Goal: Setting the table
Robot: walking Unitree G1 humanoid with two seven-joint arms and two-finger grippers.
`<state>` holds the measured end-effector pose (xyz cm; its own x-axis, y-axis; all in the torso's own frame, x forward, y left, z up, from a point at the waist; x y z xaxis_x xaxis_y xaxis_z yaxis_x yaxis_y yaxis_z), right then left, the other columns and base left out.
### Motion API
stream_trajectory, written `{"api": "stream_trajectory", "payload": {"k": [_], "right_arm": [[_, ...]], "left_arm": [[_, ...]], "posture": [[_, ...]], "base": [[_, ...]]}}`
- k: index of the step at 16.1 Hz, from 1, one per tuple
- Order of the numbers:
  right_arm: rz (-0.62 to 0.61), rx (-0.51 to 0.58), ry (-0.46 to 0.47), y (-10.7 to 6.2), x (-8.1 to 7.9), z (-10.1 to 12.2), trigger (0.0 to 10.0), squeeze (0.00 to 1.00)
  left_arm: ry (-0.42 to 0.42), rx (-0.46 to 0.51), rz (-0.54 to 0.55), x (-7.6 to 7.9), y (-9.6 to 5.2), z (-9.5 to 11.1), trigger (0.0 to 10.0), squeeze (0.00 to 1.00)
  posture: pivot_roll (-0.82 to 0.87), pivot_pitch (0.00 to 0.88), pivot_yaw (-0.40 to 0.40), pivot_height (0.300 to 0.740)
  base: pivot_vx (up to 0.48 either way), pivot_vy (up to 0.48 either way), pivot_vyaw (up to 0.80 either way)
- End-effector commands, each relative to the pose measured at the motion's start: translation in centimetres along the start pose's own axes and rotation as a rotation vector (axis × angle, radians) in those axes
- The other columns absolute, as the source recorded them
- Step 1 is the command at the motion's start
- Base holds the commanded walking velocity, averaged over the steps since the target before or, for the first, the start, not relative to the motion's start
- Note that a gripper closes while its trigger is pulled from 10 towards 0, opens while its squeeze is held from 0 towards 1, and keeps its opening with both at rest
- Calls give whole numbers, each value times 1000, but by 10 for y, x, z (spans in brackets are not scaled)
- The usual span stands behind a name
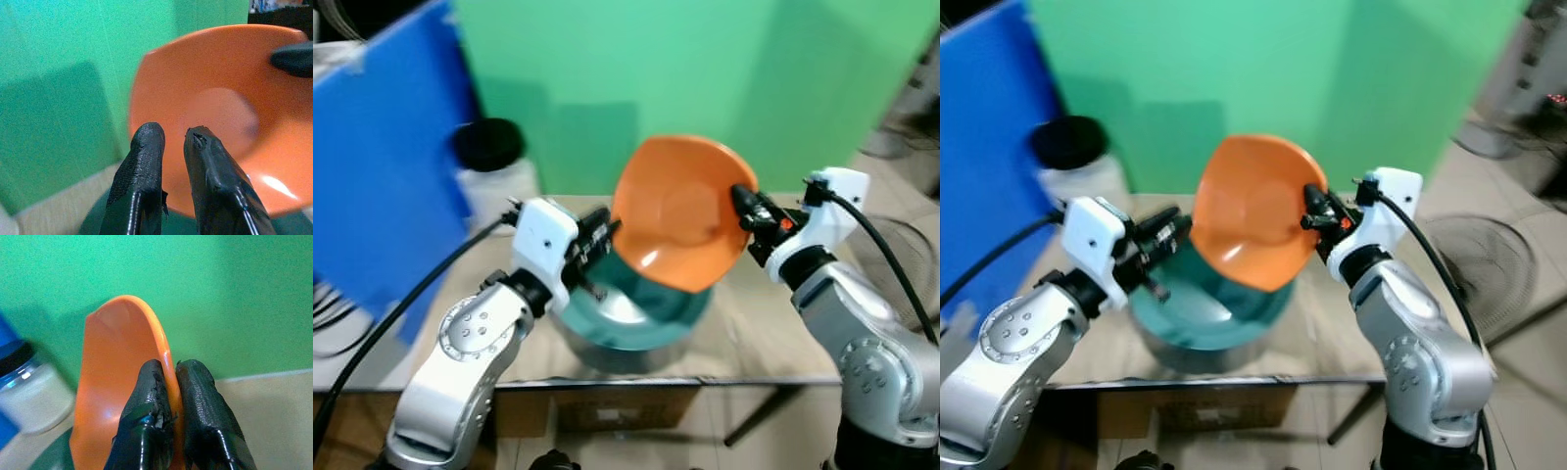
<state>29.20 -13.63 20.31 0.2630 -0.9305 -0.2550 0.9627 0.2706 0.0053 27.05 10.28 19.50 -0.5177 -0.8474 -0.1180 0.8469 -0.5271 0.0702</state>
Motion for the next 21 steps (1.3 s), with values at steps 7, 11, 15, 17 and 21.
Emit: {"api": "stream_trajectory", "payload": {"k": [7, 11, 15, 17, 21], "right_arm": [[25, 126, 56, -13, -7, 2, 10000, 0], [58, 148, 52, -11, -13, 2, 10000, 0], [65, 175, 64, -5, -11, 6, 10000, 0], [53, 182, 55, -4, -7, 8, 10000, 0], [28, 200, 36, -4, -3, 12, 10000, 0]], "left_arm": [[56, 21, 184, -33, -5, 4, 10000, 0], [53, -11, 249, -44, -3, -4, 10000, 0], [15, -8, 311, -60, -11, -3, 10000, 0], [16, -3, 296, -57, -9, -3, 10000, 0], [-4, 14, 271, -47, 0, -2, 10000, 0]], "posture": [[156, 0, 5, 740], [151, 0, 11, 740], [165, 0, -9, 740], [164, 0, -5, 740], [148, 0, 1, 740]], "base": [[0, 0, -659], [0, 0, -700], [0, 0, -719], [0, 0, -719], [0, 0, -719]]}}
Point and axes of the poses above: a point about 5 cm out from each wrist's last joint towards the gripper, its own y axis pointing out of the wrist towards the gripper, its own z axis along the axis of the wrist's last joint, x = y × z, the point moved 3 cm from there along y, pointing out of the wrist towards the gripper, and after that the axes turned 3 degrees about -y, right-handed, at the moved point
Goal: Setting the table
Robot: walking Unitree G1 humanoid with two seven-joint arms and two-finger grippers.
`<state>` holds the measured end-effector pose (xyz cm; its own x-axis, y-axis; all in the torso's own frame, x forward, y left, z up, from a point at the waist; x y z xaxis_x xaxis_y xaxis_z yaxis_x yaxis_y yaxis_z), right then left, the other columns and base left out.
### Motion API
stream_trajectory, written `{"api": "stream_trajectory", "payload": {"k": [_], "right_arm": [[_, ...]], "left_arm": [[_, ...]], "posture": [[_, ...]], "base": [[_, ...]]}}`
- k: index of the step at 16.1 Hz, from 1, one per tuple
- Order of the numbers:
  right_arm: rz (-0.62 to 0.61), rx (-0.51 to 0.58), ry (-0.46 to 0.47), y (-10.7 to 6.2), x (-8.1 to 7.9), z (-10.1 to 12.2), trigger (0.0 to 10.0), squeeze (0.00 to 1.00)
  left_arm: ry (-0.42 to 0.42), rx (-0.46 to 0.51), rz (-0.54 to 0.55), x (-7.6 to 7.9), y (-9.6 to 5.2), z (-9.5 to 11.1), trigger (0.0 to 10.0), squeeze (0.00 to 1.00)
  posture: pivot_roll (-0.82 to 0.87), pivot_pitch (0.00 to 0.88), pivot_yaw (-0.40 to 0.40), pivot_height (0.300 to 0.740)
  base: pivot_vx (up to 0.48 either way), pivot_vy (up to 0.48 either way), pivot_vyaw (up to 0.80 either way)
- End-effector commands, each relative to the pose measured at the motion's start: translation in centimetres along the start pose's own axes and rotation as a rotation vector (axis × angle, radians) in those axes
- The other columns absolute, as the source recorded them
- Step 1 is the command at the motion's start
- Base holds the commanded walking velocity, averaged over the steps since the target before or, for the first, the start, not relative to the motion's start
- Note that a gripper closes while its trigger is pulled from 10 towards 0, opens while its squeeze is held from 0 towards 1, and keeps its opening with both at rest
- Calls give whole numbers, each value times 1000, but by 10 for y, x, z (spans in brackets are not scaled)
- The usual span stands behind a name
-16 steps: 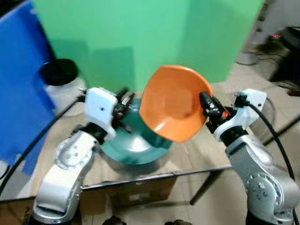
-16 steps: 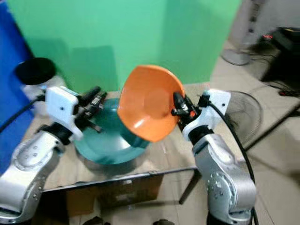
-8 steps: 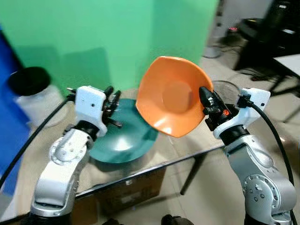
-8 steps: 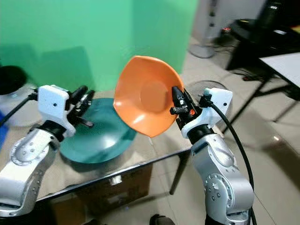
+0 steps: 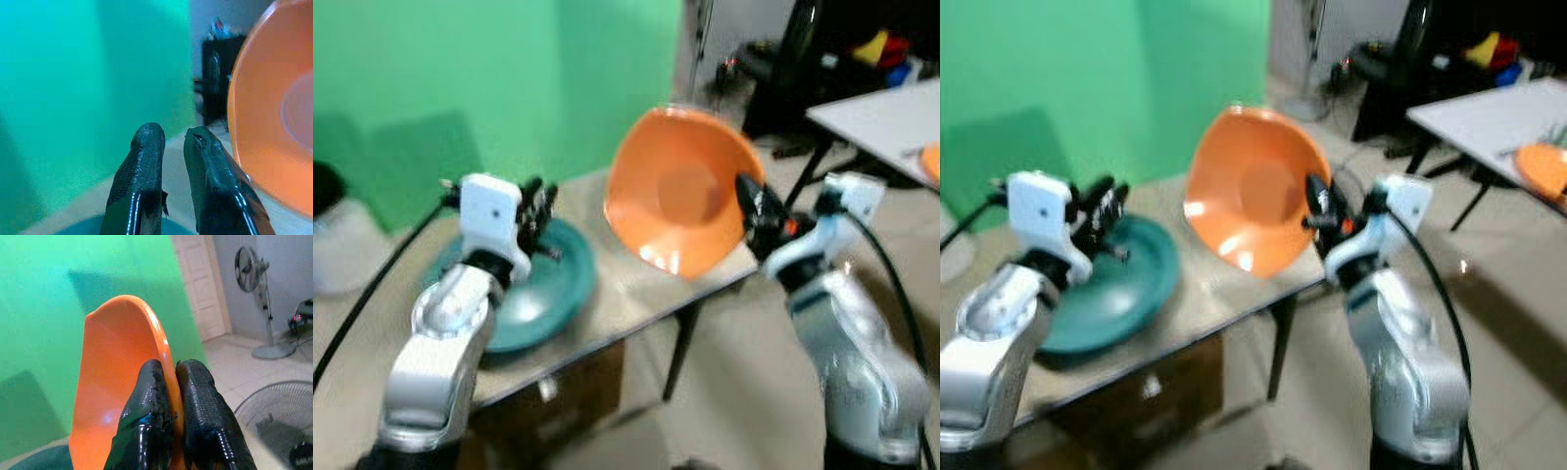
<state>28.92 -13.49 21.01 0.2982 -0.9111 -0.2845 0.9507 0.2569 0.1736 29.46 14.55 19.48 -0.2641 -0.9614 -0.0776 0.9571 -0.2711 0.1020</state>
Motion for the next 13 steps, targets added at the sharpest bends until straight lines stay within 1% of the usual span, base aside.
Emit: {"api": "stream_trajectory", "payload": {"k": [1, 3, 5, 6, 8, 9, 10, 13], "right_arm": [[-7, 38, 0, -1, 0, 7, 10000, 0], [-11, 46, 1, -2, 1, 9, 10000, 0], [-45, 62, -7, -2, 6, 12, 10000, 0], [-70, 71, -25, -3, 10, 14, 10000, 0], [-102, 80, -53, -4, 15, 16, 10000, 0], [-149, 97, -72, -7, 21, 19, 10000, 0], [-170, 106, -77, -8, 25, 21, 10000, 0], [-212, 116, -101, -10, 31, 24, 10000, 0]], "left_arm": [[7, 12, -15, 4, 3, 4, 10000, 0], [8, 16, -24, 5, 4, 5, 10000, 0], [10, 21, -32, 6, 4, 6, 10000, 0], [-2, 10, -41, 9, 3, 4, 10000, 0], [-9, -6, -25, 9, 2, 1, 10000, 0], [-7, -16, -4, 8, 2, -1, 10000, 0], [12, -26, -3, 8, 2, -2, 10000, 0], [20, -18, -4, 10, 1, -2, 10000, 0]], "posture": [[144, 0, 4, 740], [143, 0, 5, 740], [143, 0, 7, 740], [138, 0, 9, 740], [135, 0, 8, 740], [135, 0, 8, 740], [136, 0, 1, 740], [134, 0, 1, 740]], "base": [[0, 0, -719], [0, 0, -719], [0, 0, -719], [0, 0, -719], [0, 0, -719], [0, 0, -719], [0, 0, -719], [0, 0, -719]]}}
Point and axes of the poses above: a point about 5 cm out from each wrist's last joint towards the gripper, its own y axis pointing out of the wrist towards the gripper, its own z axis along the axis of the wrist's last joint, x = y × z, the point moved 3 cm from there along y, pointing out of the wrist towards the gripper, and after that the axes turned 3 degrees about -y, right-handed, at the moved point
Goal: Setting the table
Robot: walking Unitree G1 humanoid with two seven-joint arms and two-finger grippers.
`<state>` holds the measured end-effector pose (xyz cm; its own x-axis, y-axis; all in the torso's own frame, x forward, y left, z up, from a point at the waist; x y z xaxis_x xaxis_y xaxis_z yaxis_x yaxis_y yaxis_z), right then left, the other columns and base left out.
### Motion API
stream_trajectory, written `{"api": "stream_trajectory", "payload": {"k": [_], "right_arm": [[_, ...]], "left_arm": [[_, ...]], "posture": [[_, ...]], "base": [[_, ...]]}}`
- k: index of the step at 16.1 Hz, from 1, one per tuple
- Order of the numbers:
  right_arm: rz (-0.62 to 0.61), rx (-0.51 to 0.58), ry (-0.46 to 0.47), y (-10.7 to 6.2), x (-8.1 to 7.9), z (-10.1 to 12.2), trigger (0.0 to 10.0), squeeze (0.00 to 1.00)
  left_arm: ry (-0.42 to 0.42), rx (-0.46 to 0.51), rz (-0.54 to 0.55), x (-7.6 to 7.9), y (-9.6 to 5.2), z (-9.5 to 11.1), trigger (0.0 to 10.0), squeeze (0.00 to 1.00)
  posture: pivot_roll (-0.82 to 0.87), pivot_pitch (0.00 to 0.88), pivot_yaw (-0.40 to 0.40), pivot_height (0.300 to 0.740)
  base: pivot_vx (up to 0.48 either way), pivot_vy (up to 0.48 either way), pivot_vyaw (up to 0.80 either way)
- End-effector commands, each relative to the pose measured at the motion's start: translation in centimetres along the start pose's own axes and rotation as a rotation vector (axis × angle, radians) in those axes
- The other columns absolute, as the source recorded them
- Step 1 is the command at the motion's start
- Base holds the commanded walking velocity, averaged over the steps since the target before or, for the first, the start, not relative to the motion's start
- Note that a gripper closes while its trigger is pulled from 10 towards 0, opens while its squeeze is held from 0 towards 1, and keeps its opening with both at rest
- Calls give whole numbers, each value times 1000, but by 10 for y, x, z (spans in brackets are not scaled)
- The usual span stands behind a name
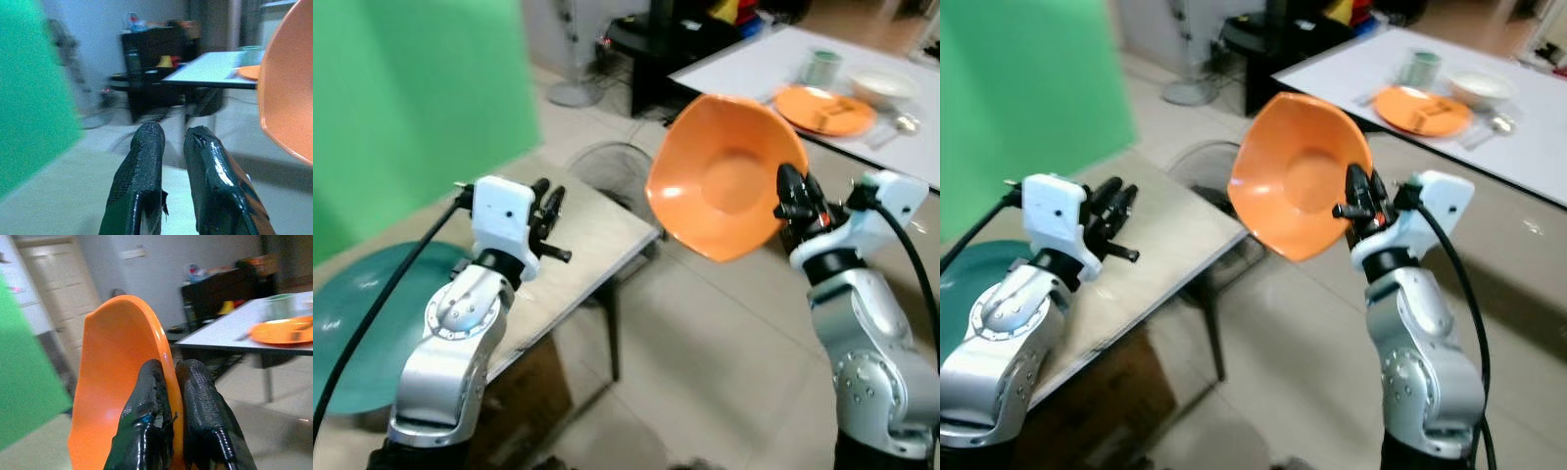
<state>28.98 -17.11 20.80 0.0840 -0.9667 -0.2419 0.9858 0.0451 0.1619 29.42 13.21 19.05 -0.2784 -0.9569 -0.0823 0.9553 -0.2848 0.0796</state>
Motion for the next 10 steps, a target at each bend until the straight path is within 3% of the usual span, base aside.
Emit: {"api": "stream_trajectory", "payload": {"k": [1, 4, 5, 8, 9, 10], "right_arm": [[-15, 67, -17, -1, 0, 14, 10000, 0], [-26, 54, -33, -2, 2, 11, 10000, 0], [-27, 53, -36, -2, 2, 10, 0, 0], [-43, 53, -47, -3, 4, 11, 0, 0], [-54, 51, -55, -3, 6, 11, 10000, 0], [-63, 50, -62, -4, 7, 11, 10000, 0]], "left_arm": [[21, 2, 13, -4, -2, 1, 10000, 0], [31, 6, 3, -2, -1, 1, 10000, 0], [32, 8, -1, -2, -1, 2, 10000, 0], [33, 19, -18, 1, 1, 3, 10000, 0], [31, 21, -23, 2, 1, 3, 10000, 0], [29, 21, -26, 3, 1, 3, 10000, 0]], "posture": [[133, 0, 1, 740], [129, 0, 5, 740], [129, 0, 5, 740], [119, 0, 11, 740], [115, 0, 13, 740], [115, 0, 13, 740]], "base": [[0, 0, -719], [0, 0, -721], [0, 0, -750], [0, 0, -752], [274, 0, -750], [319, 0, -744]]}}
Point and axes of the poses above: a point about 5 cm out from each wrist's last joint towards the gripper, its own y axis pointing out of the wrist towards the gripper, its own z axis along the axis of the wrist's last joint, x = y × z, the point moved 3 cm from there along y, pointing out of the wrist towards the gripper, and after that the axes turned 3 degrees about -y, right-handed, at the moved point
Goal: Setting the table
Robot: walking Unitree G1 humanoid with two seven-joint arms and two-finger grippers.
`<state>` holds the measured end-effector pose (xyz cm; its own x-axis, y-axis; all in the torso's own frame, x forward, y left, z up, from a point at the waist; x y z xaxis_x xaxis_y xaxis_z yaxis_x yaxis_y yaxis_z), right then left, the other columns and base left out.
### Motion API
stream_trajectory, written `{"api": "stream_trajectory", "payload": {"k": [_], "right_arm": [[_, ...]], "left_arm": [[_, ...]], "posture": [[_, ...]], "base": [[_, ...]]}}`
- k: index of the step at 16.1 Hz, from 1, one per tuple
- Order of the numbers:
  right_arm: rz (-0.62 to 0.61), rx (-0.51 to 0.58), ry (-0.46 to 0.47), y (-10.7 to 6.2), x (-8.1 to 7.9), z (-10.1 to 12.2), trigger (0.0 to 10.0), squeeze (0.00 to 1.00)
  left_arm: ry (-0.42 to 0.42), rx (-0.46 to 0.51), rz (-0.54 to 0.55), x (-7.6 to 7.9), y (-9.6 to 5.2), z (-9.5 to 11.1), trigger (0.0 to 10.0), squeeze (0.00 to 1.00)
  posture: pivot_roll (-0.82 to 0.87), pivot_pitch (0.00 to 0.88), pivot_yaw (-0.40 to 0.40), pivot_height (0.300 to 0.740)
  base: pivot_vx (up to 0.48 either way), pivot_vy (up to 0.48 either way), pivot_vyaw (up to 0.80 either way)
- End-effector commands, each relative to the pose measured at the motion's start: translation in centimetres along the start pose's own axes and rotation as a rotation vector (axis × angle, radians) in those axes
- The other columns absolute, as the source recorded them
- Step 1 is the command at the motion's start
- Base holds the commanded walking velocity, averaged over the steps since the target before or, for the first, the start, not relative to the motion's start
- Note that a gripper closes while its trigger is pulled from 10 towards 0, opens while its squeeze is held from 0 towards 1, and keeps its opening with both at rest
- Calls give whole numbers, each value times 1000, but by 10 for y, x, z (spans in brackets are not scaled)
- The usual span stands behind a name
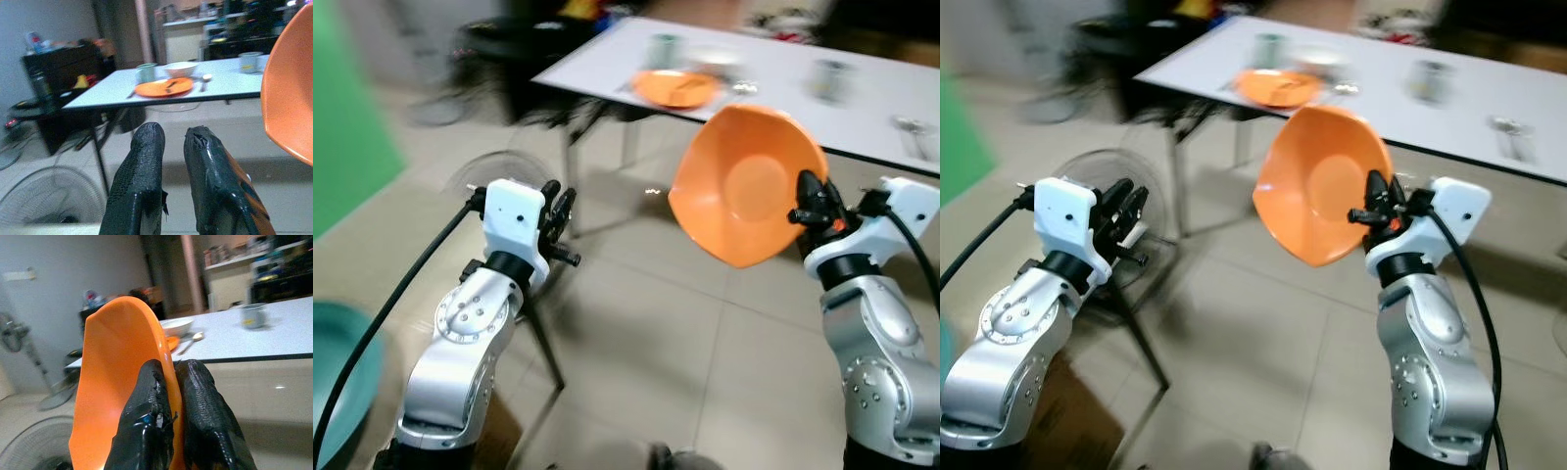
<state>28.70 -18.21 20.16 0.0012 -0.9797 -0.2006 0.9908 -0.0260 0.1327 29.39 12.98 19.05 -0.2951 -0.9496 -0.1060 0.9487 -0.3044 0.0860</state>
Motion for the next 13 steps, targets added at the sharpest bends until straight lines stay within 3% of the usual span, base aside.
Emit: {"api": "stream_trajectory", "payload": {"k": [1, 13], "right_arm": [[6, 63, -8, 0, -3, 14, 10000, 0], [-9, 51, -40, 1, -1, 14, 10000, 0]], "left_arm": [[6, 12, -7, 1, 1, 3, 10000, 0], [-4, 3, -21, 4, 5, -1, 10000, 0]], "posture": [[111, 0, 14, 740], [102, 0, 18, 740]], "base": [[334, 0, -744], [337, 0, -746]]}}
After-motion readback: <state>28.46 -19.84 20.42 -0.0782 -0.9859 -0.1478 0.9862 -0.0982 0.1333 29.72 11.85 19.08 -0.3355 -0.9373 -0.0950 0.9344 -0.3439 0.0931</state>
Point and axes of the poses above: a point about 5 cm out from each wrist's last joint towards the gripper, its own y axis pointing out of the wrist towards the gripper, its own z axis along the axis of the wrist's last joint, x = y × z, the point moved 3 cm from there along y, pointing out of the wrist towards the gripper, and after that the axes turned 3 degrees about -y, right-handed, at the moved point
